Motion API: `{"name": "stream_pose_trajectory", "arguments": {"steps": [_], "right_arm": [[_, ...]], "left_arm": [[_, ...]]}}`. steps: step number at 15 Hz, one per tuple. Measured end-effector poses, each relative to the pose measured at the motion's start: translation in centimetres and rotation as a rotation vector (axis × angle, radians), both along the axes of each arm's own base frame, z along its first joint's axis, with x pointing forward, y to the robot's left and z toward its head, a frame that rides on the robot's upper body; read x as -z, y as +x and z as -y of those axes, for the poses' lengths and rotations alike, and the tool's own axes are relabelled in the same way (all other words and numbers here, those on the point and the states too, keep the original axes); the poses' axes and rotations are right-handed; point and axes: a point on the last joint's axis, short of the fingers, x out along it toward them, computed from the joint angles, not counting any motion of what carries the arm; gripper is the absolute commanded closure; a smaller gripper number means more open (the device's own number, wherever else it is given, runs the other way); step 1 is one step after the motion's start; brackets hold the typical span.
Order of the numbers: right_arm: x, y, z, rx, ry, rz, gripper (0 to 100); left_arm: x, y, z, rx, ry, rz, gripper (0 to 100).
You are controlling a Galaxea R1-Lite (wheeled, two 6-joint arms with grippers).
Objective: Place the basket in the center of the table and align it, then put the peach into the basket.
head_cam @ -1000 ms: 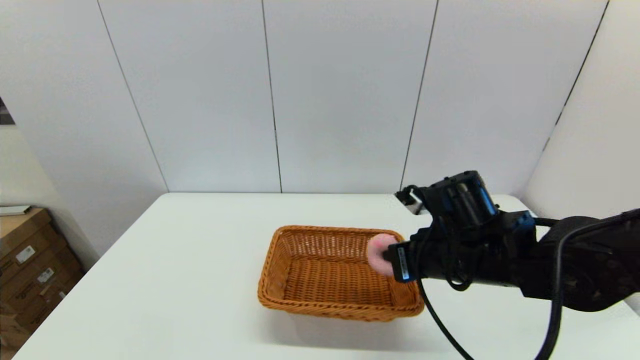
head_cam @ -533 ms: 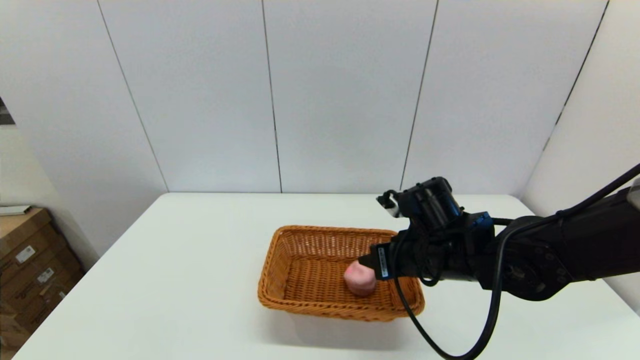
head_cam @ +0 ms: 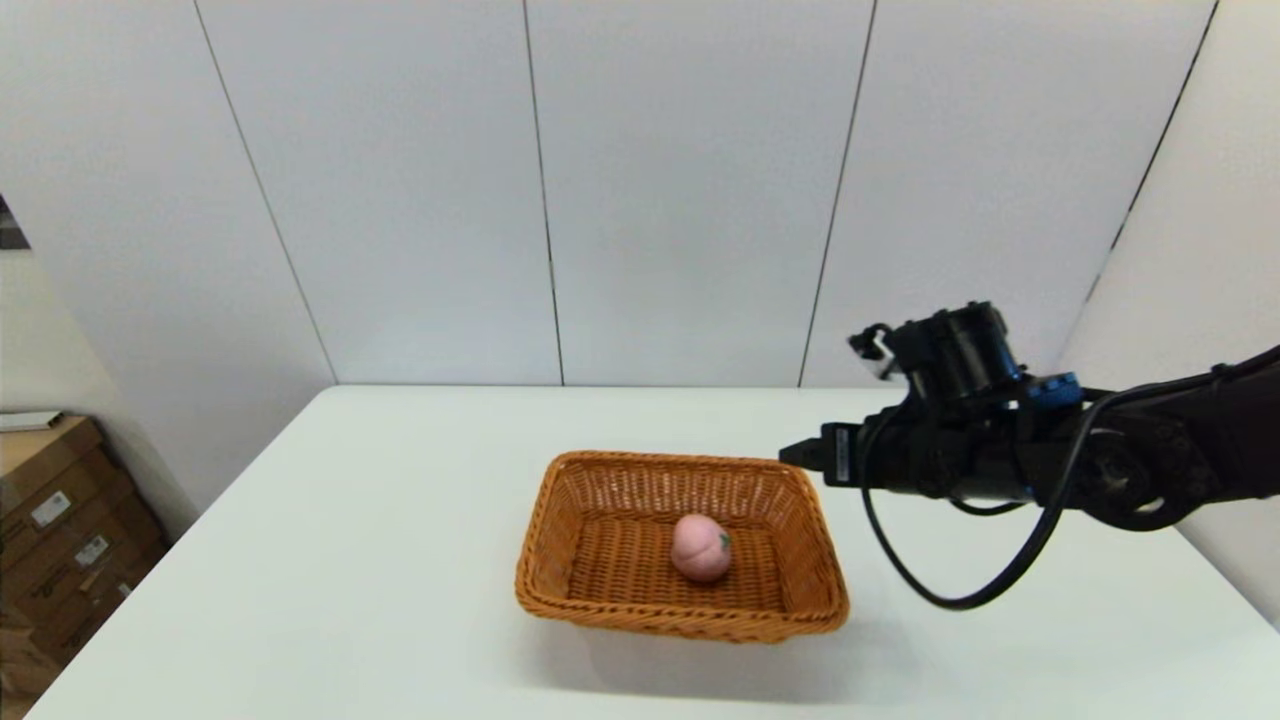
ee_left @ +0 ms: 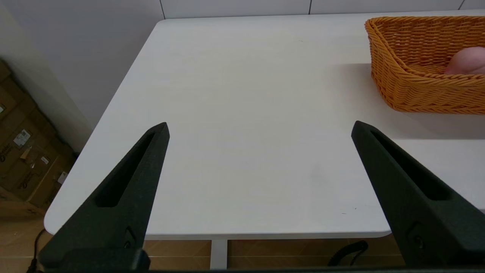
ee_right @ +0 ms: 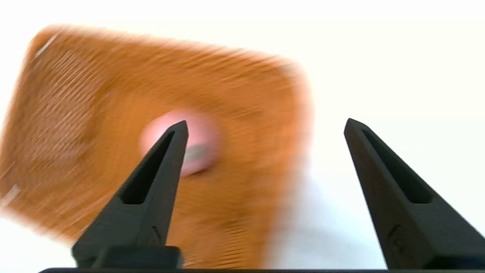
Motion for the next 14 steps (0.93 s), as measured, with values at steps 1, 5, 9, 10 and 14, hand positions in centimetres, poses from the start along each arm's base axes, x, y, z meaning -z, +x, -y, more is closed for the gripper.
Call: {"name": "stream_pose_trajectory", "arguments": {"steps": [1,5,9,10,14], "right_arm": [[-0.3,0.5,2.1,0.040,-0.005,0.001,0],[-1.2,1.3,9.0,0.175,0.001,0.010,0],[-2.9,-0.4,10.2,0.190,-0.014,0.023,0],[-3.9,-1.1,10.3,0.187,-0.014,0.039,0],[-7.4,-6.0,10.4,0.164,-0.018,0.134,0]], "left_arm": [[0.0,0.0,0.0,0.000,0.000,0.000,0],[0.0,0.0,0.0,0.000,0.000,0.000,0],[0.0,0.0,0.0,0.000,0.000,0.000,0],[0.0,0.0,0.0,0.000,0.000,0.000,0],[0.0,0.0,0.0,0.000,0.000,0.000,0]]}}
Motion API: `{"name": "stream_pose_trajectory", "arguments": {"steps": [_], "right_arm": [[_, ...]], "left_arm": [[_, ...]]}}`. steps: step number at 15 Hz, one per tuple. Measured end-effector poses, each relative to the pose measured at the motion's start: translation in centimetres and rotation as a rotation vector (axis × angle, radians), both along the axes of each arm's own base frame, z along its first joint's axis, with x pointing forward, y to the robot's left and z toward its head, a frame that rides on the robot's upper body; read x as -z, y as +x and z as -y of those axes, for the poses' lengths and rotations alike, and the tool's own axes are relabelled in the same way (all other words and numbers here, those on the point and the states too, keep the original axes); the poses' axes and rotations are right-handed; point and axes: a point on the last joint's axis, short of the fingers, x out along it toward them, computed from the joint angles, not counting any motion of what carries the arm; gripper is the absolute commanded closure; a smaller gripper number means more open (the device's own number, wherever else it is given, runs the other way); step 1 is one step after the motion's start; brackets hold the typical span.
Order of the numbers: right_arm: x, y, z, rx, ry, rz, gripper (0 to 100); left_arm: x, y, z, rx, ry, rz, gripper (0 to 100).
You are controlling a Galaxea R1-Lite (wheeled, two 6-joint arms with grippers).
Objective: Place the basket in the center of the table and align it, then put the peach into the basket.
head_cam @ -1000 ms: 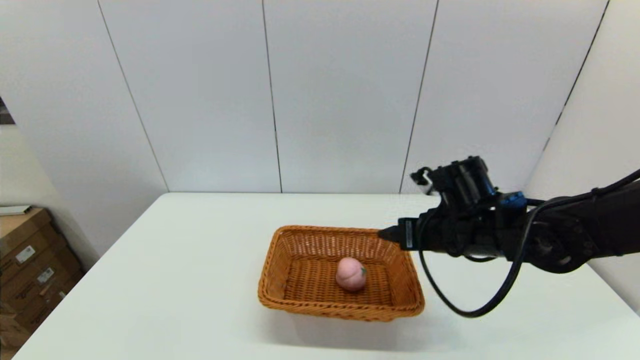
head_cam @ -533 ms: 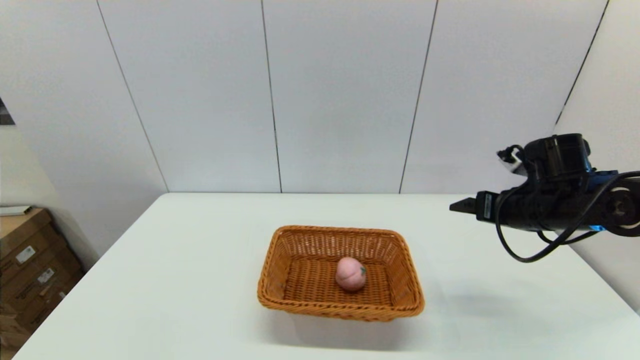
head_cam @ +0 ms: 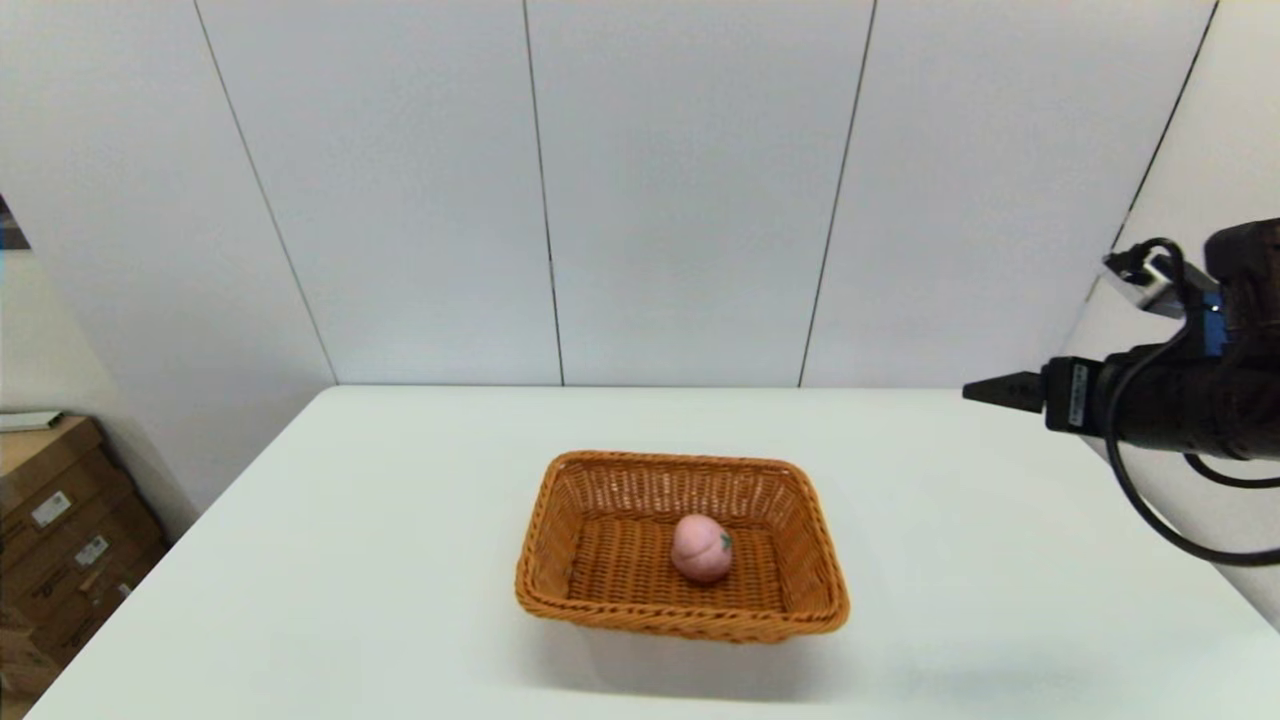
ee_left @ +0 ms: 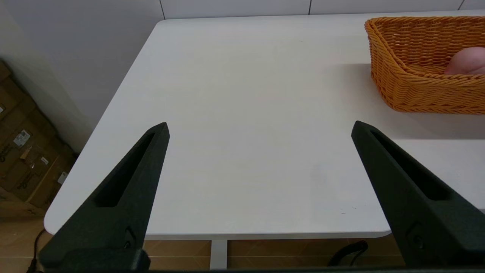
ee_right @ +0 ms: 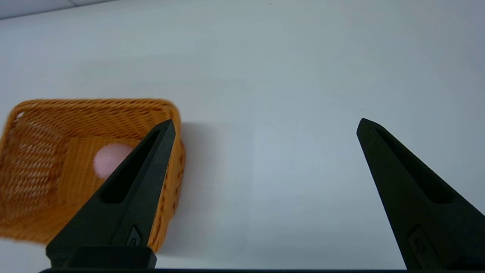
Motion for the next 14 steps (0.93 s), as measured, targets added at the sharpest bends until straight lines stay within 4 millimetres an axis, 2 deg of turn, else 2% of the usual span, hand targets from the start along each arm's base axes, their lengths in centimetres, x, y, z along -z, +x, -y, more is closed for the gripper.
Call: {"name": "stream_pose_trajectory", "arguments": {"steps": [3,6,8,10,14], "right_arm": [[-1.2,-6.3,0.1,-0.021,-0.016,0.094,0],[-0.7,-13.6,0.4,-0.027,-0.041,0.213,0],[0.9,-18.3,0.8,-0.009,-0.079,0.283,0],[3.7,-21.9,1.0,0.012,-0.121,0.327,0],[8.1,-25.7,1.1,0.032,-0.196,0.435,0]], "left_arm": [[0.0,0.0,0.0,0.000,0.000,0.000,0],[0.0,0.0,0.0,0.000,0.000,0.000,0],[0.0,0.0,0.0,0.000,0.000,0.000,0],[0.0,0.0,0.0,0.000,0.000,0.000,0],[0.0,0.0,0.0,0.000,0.000,0.000,0]]}}
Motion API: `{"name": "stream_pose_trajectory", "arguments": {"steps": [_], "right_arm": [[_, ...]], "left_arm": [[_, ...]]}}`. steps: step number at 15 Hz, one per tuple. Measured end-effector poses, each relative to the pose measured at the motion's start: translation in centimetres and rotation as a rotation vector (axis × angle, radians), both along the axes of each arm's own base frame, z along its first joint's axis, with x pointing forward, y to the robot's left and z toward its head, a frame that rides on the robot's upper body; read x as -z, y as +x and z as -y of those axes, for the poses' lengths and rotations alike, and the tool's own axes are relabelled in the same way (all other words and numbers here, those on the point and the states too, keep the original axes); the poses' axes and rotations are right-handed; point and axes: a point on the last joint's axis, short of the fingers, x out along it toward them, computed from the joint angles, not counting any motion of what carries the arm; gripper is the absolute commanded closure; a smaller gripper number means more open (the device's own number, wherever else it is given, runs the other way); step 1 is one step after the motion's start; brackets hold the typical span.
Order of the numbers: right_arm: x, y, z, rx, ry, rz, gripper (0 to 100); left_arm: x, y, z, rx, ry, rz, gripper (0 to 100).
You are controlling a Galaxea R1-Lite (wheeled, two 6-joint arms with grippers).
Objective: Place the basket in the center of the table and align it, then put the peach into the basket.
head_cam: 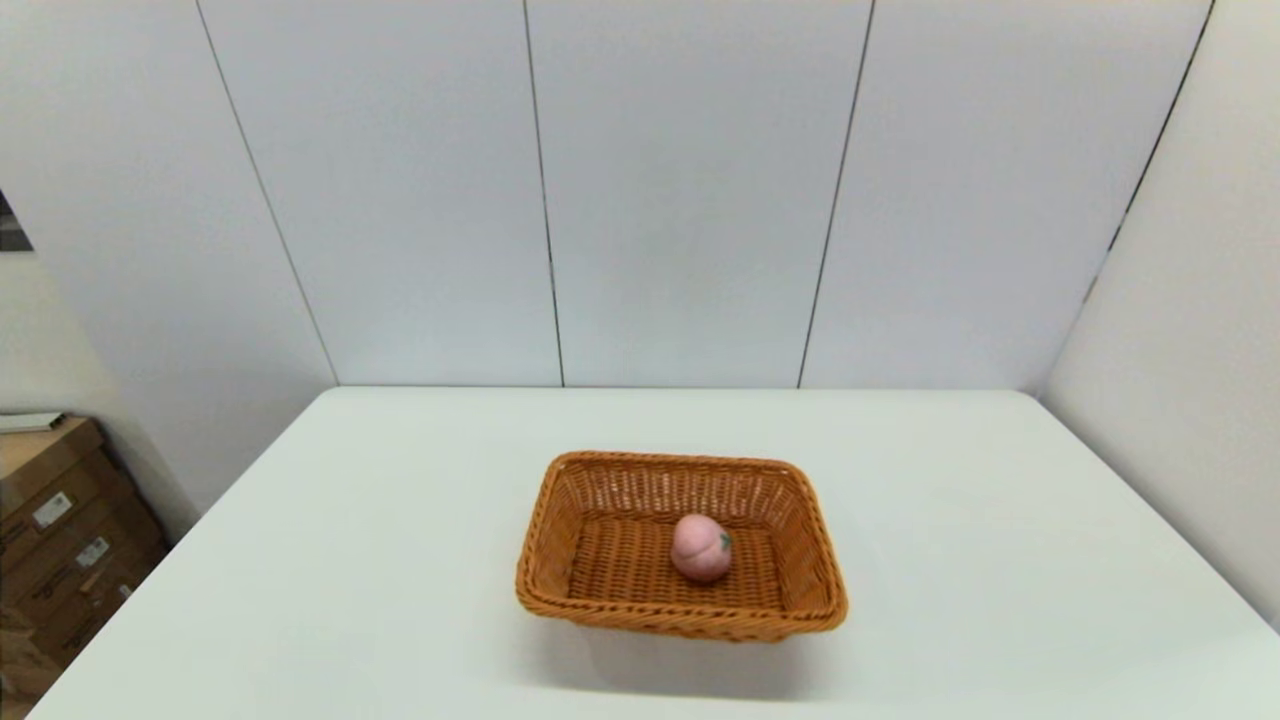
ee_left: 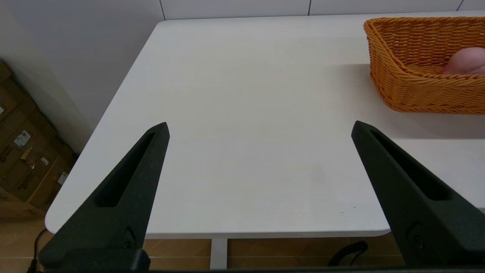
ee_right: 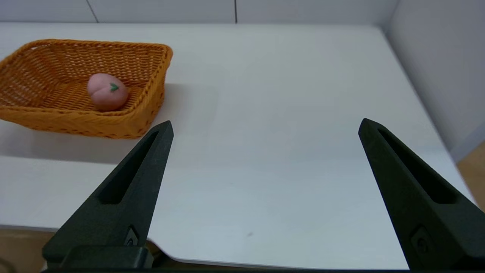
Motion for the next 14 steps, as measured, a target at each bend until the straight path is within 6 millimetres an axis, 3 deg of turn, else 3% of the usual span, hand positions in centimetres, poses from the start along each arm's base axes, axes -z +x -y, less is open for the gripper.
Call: {"name": "stream_pose_trajectory", "arguments": {"steps": [7,14], "right_arm": [[4.7,-1.7,0.2,0.065,-0.028,0.035,0],[5.3,-1.9,0.2,0.064,-0.020,0.062,0]], "left_arm": [[0.0,0.0,0.0,0.000,0.000,0.000,0],[0.0,0.0,0.0,0.000,0.000,0.000,0]]}}
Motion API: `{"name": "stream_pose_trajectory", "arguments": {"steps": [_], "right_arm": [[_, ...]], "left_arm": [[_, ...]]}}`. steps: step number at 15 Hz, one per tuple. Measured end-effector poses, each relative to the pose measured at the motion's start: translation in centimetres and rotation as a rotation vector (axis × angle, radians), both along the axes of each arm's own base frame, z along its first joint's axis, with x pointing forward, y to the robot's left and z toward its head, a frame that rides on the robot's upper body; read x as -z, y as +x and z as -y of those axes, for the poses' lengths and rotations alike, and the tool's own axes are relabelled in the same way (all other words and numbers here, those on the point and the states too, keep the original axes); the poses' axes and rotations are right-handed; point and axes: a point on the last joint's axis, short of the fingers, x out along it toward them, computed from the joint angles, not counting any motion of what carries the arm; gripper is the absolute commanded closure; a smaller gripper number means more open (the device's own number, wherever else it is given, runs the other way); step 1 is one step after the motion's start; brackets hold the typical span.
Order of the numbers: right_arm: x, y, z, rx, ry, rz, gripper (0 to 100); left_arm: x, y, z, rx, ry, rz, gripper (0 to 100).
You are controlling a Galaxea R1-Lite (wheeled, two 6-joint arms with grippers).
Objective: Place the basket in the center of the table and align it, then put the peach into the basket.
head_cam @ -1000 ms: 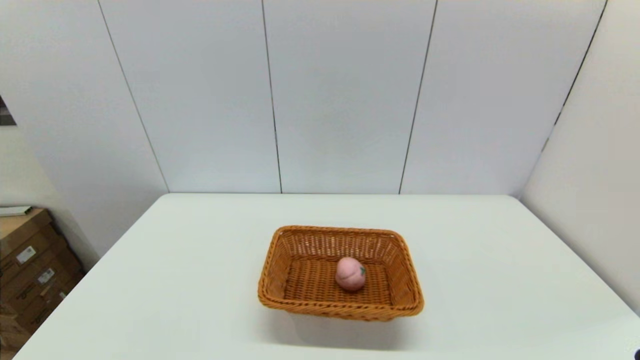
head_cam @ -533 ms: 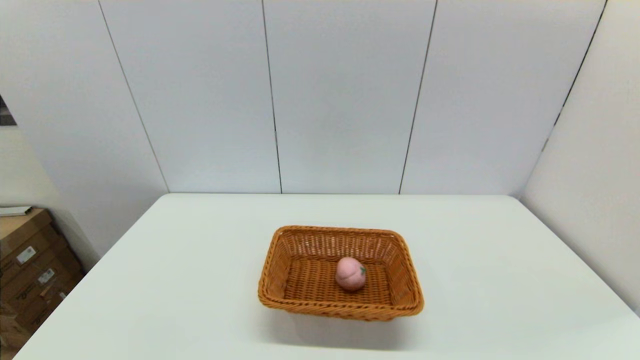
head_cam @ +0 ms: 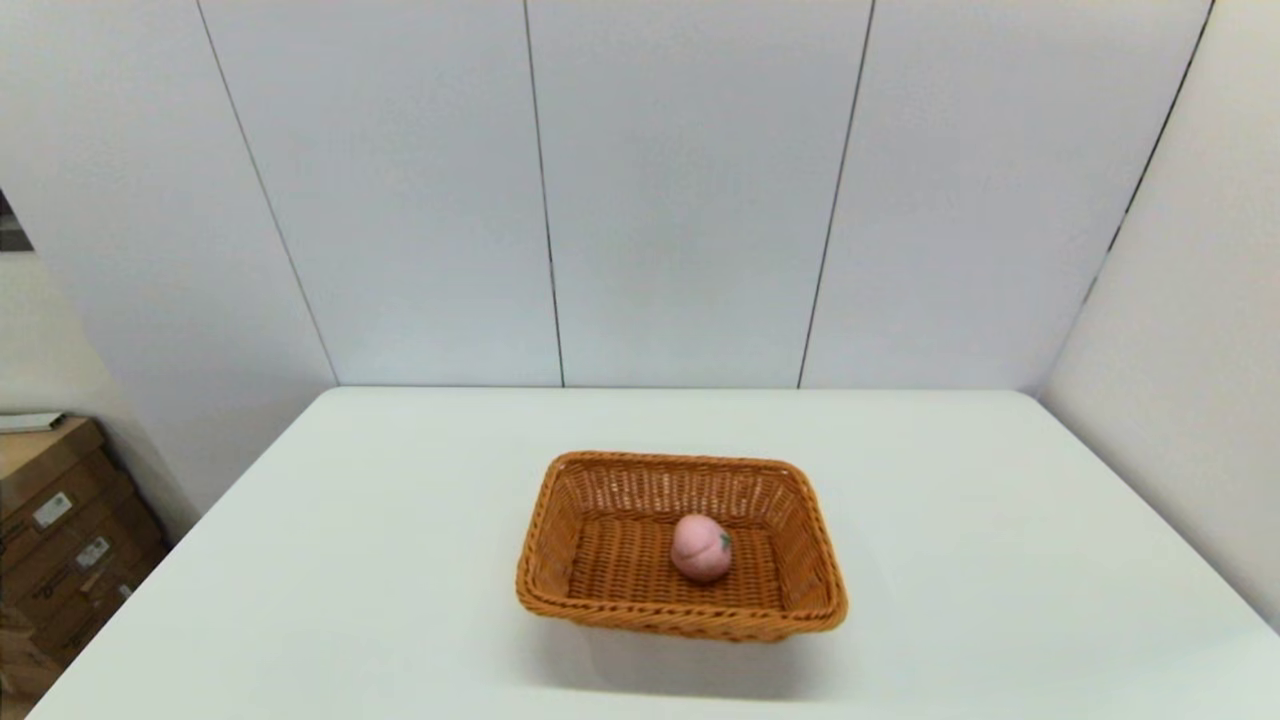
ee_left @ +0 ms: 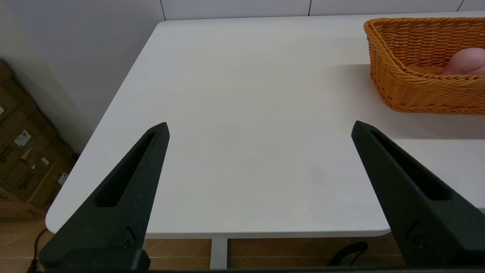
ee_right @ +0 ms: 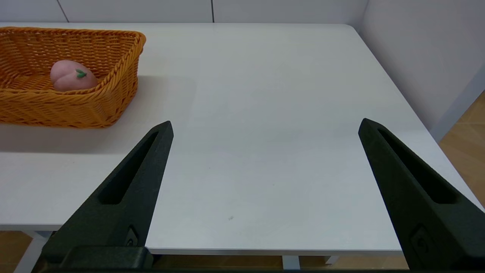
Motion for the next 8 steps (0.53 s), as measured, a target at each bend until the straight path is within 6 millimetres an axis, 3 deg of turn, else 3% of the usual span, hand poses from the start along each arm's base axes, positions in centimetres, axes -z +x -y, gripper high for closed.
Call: {"name": "stream_pose_trajectory", "arguments": {"steps": [8], "right_arm": [[0.02,0.00,0.00,0.002,0.004,0.002,0]], "left_arm": [[0.00,0.00,0.00,0.000,0.000,0.000,0]]}}
